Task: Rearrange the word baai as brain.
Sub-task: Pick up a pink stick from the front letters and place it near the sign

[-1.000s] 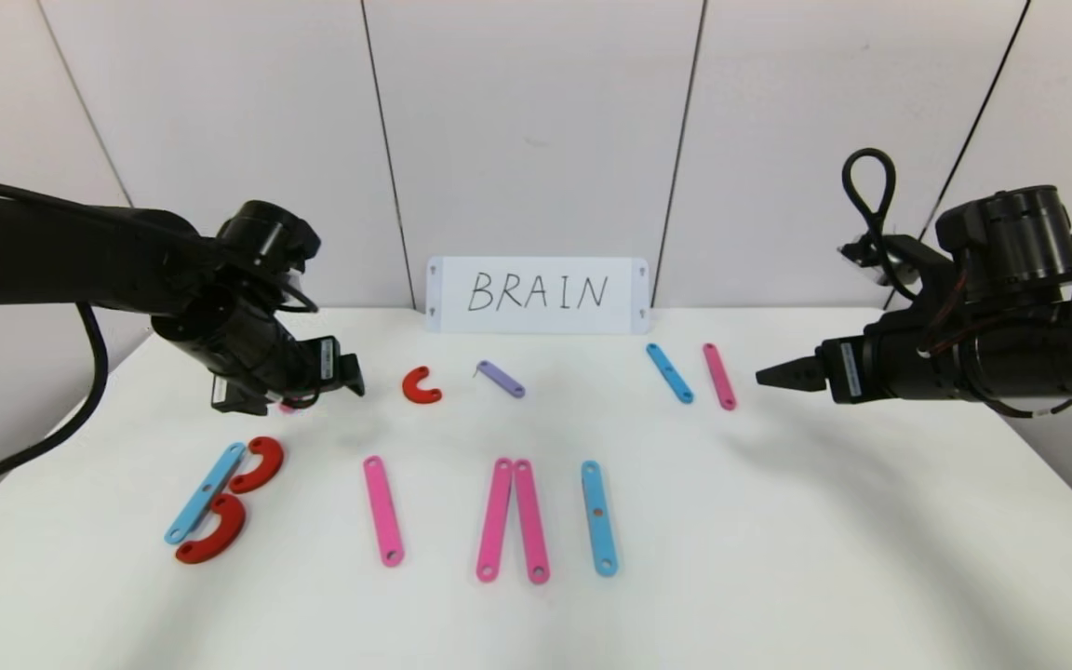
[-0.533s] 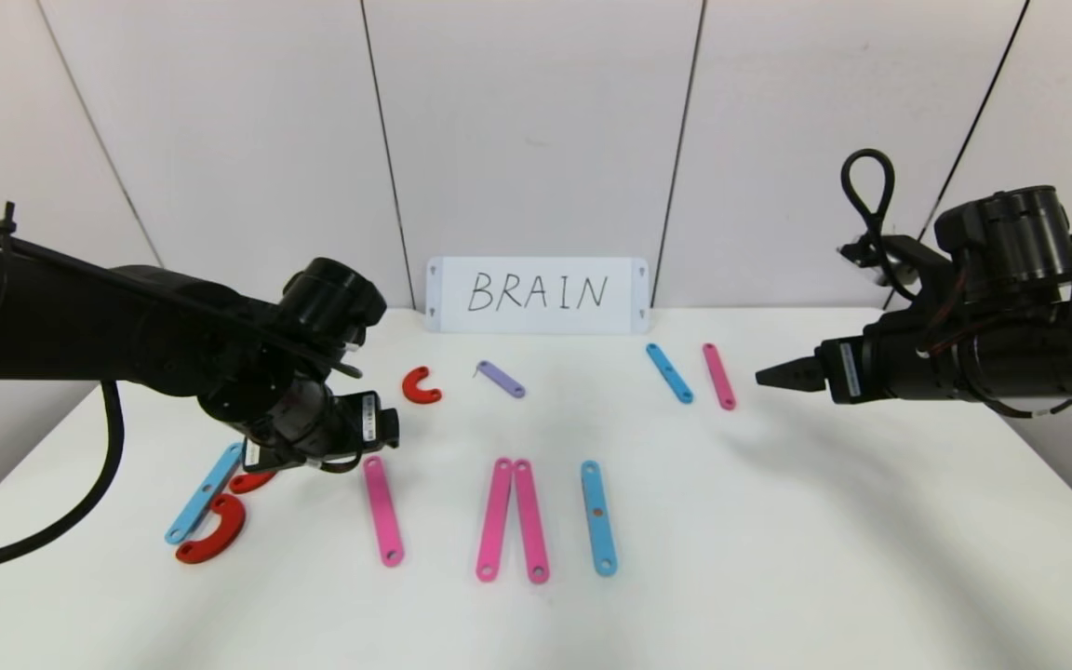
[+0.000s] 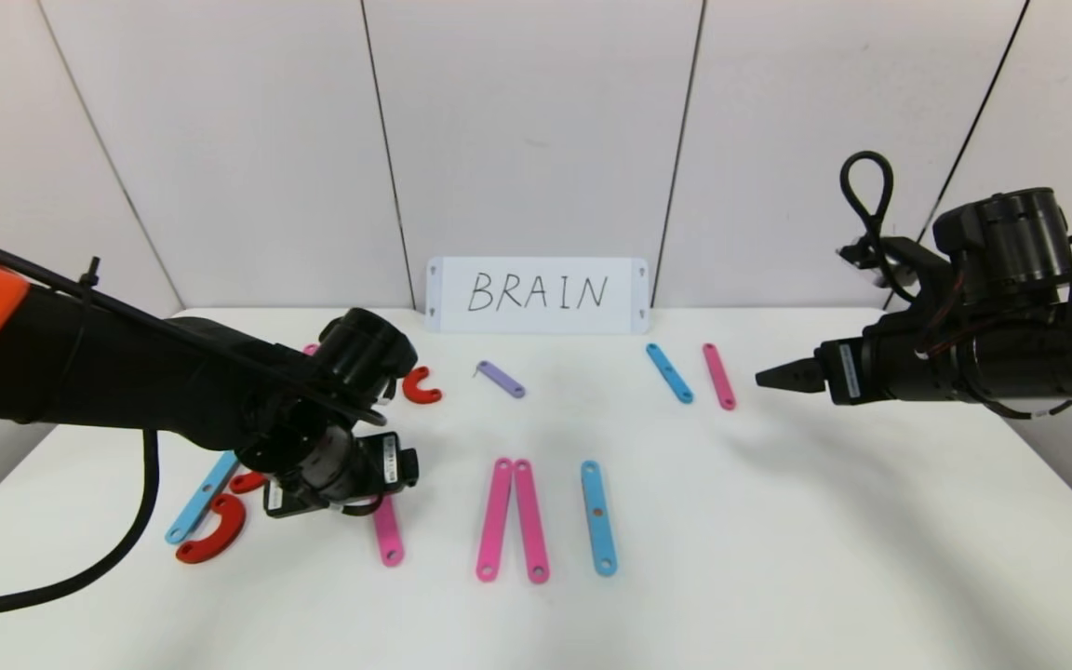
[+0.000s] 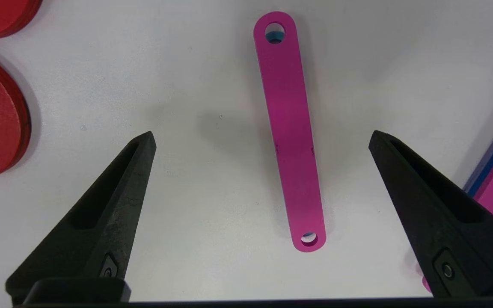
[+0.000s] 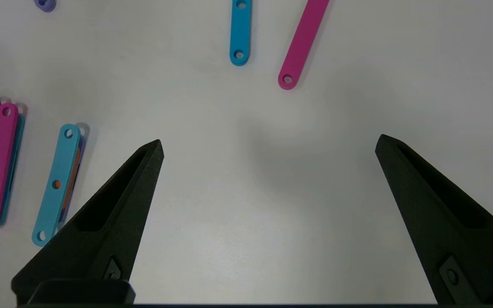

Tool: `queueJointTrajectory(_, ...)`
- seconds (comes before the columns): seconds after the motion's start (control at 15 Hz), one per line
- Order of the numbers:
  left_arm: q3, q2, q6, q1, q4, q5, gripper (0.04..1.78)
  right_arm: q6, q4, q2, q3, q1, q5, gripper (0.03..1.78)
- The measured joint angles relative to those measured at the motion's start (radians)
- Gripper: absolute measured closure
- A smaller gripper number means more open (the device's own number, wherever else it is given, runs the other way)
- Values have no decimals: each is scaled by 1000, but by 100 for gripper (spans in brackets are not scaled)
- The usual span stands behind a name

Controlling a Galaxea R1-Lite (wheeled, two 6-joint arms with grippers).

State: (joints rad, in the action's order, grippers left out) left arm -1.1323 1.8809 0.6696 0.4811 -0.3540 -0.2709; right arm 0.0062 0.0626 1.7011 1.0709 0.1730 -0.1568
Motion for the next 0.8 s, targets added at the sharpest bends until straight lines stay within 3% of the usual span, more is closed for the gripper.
queueJointTrajectory(0.53,6,50,4,4,21,6,11,0,0,0,-1,0,0,8)
queueJointTrajectory(0.67,6,52,5,4,18,6,24,0,-2,0,-3,0,0,8)
queueJointTrajectory(0.8,5,53,11,4,16,8,48,0,-2,0,-3,0,0,8)
